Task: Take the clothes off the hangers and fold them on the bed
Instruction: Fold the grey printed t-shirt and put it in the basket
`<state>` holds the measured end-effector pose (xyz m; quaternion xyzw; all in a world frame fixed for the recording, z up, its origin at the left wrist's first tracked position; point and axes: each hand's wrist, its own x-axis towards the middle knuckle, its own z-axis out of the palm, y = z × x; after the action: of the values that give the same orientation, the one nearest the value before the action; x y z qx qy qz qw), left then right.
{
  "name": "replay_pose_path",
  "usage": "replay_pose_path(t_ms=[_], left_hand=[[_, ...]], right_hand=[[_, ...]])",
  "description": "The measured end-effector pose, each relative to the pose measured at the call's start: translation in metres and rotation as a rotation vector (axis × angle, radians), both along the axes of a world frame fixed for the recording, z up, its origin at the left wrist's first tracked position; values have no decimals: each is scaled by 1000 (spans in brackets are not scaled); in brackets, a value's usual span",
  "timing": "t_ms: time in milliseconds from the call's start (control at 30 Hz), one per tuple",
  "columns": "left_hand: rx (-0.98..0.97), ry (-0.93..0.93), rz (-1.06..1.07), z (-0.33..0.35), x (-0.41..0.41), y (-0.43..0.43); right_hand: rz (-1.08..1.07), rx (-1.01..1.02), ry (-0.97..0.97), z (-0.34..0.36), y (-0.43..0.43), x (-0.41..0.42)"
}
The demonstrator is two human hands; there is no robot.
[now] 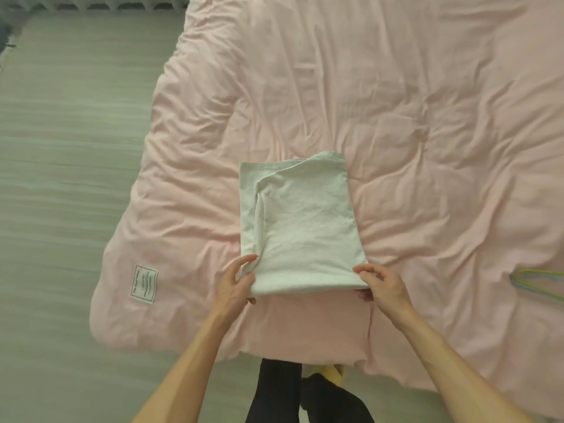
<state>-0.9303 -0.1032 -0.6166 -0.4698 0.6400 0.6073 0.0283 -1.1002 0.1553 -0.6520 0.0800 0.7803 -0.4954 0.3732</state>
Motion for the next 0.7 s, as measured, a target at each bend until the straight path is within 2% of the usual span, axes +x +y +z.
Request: replay_pose_path(t_ms=[133, 267, 333, 500, 533, 600, 700], left_hand=[[103, 32, 3, 7, 14, 16], [140, -52, -81, 12, 8, 10], [223, -93, -131, 13, 5, -1], [450, -82, -299, 11, -2, -45], [397, -80, -357, 12, -7, -51], [133, -88, -423, 13, -23, -62], [-187, -76, -373, 0, -52, -81]], right_hand=[[29, 37, -23, 0, 15, 14], [-19, 42, -76, 1, 9, 10], [-65, 38, -92, 5, 2, 3], [-66, -148, -204, 26, -16, -29], [-23, -139, -184, 27, -21, -37], [66, -60, -69, 29, -36, -55], [94, -6, 96, 29, -64, -82]])
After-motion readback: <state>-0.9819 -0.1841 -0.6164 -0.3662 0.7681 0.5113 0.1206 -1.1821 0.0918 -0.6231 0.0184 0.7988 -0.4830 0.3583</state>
